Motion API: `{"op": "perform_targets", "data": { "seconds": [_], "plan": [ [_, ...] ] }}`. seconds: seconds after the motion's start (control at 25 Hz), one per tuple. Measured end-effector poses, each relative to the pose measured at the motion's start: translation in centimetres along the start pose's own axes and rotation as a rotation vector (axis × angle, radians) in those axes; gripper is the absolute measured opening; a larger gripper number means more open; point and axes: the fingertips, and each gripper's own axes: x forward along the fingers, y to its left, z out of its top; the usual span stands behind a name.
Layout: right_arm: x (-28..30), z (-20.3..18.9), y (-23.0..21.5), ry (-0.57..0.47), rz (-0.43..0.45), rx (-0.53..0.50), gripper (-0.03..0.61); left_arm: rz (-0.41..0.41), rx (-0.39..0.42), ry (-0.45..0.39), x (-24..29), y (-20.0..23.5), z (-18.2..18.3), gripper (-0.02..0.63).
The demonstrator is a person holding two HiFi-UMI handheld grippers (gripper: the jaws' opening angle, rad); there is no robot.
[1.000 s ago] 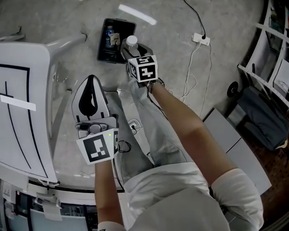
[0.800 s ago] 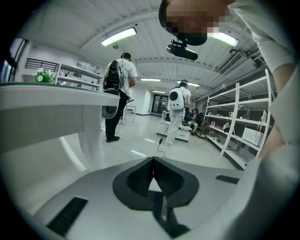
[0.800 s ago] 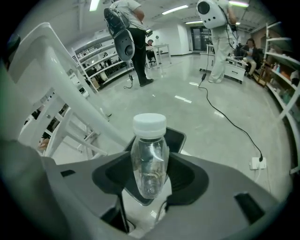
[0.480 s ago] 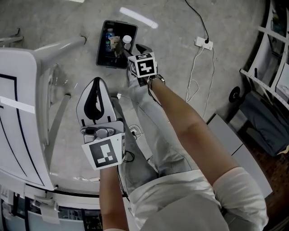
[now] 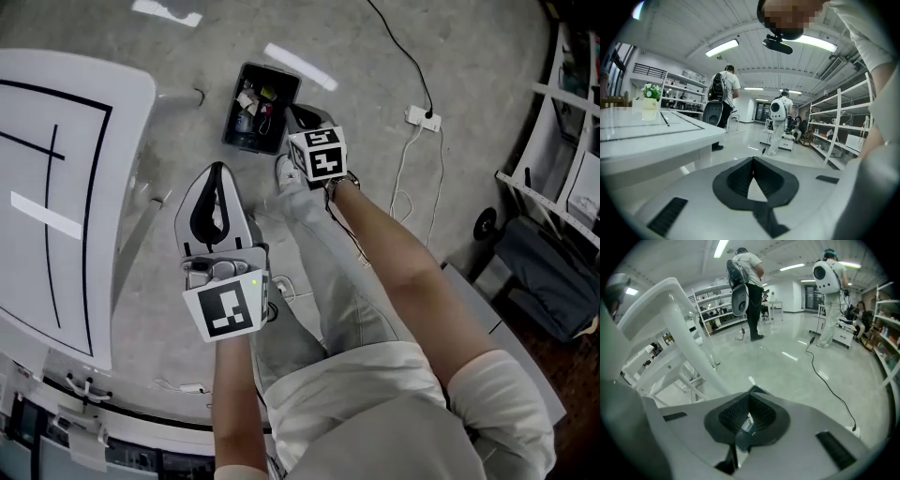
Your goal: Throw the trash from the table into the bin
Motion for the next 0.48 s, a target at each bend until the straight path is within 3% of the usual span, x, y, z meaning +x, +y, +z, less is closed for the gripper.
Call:
{"op": "perform_targets", "data": {
  "seconds": [0.16, 0.48],
  "plan": [
    [-4.5, 6.8, 2.9, -0.164, 0.062, -0.046, 0.008, 0.044, 0.022, -0.086, -2.2, 1.2, 4.8, 0.005],
    [-15.7, 20.4, 12.3, -0.439, 0.209, -0.067, 0.008, 0.225, 0.001, -0.224, -10.4, 5.9, 14.1, 0.005]
  ]
}}
